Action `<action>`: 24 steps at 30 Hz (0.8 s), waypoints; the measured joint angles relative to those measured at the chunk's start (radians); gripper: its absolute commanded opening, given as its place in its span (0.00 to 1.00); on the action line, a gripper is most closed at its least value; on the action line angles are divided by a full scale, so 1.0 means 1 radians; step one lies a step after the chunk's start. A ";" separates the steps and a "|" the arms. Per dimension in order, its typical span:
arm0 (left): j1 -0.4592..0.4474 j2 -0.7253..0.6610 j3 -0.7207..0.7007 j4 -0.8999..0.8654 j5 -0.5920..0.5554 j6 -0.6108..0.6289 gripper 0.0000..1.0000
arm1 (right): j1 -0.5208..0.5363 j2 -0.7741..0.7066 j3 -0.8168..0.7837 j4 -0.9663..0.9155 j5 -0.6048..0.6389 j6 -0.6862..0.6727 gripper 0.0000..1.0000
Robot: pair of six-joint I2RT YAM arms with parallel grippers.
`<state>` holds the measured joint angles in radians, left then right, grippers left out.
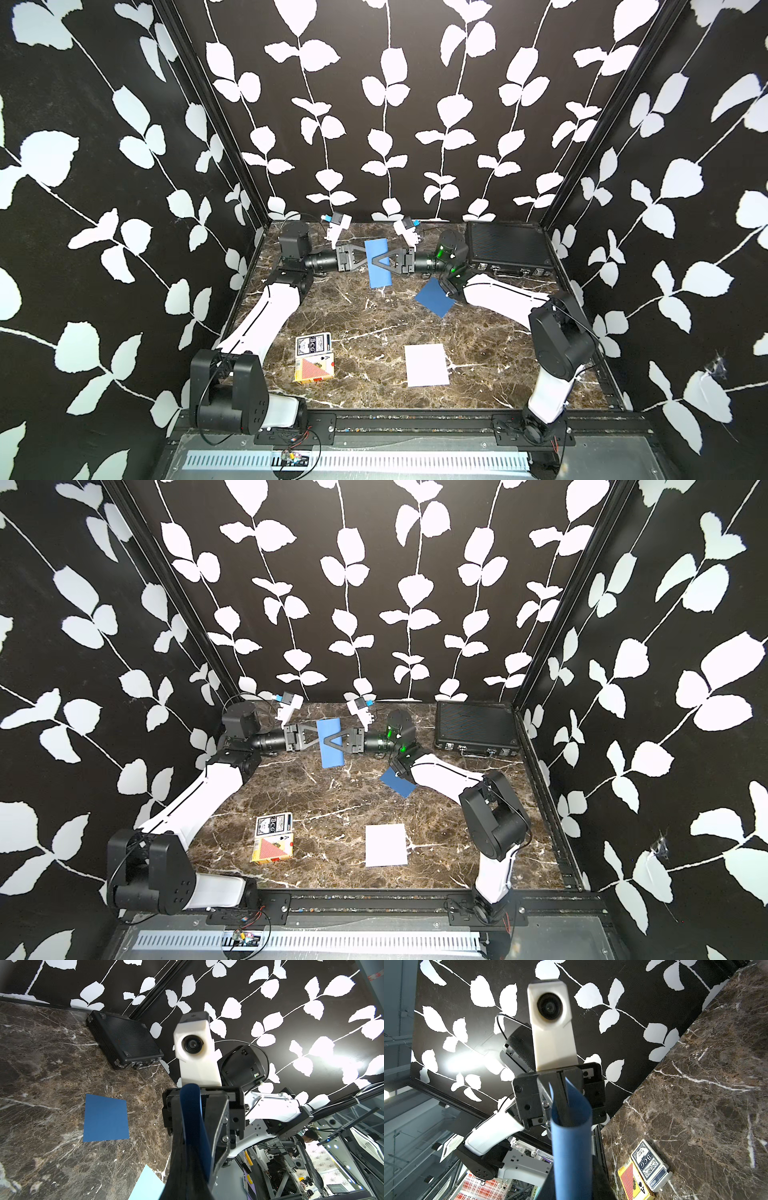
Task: Fold the square paper along the opposite sides
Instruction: Fold the paper.
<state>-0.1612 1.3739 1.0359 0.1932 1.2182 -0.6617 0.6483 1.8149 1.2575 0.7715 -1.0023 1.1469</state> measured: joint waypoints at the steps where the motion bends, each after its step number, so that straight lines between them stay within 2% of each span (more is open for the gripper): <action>1: 0.000 0.000 0.000 0.000 0.000 0.000 0.00 | 0.000 0.000 0.000 0.000 0.000 0.002 0.18; 8: 0.000 -0.002 -0.005 0.002 -0.007 0.000 0.00 | 0.000 0.000 0.000 -0.005 -0.003 0.005 0.08; 20: 0.000 -0.003 -0.004 -0.013 -0.012 0.026 0.00 | 0.000 0.000 0.000 -0.014 0.000 0.008 0.02; 22: 0.000 -0.007 -0.002 -0.040 -0.022 0.049 0.09 | 0.000 0.000 0.000 -0.023 0.000 0.008 0.01; 24: 0.005 -0.015 0.007 -0.077 -0.036 0.079 0.31 | 0.002 0.000 0.000 -0.026 0.000 0.006 0.00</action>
<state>-0.1558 1.3586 1.0428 0.1158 1.1820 -0.5827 0.6502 1.8149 1.2575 0.7456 -1.0023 1.1534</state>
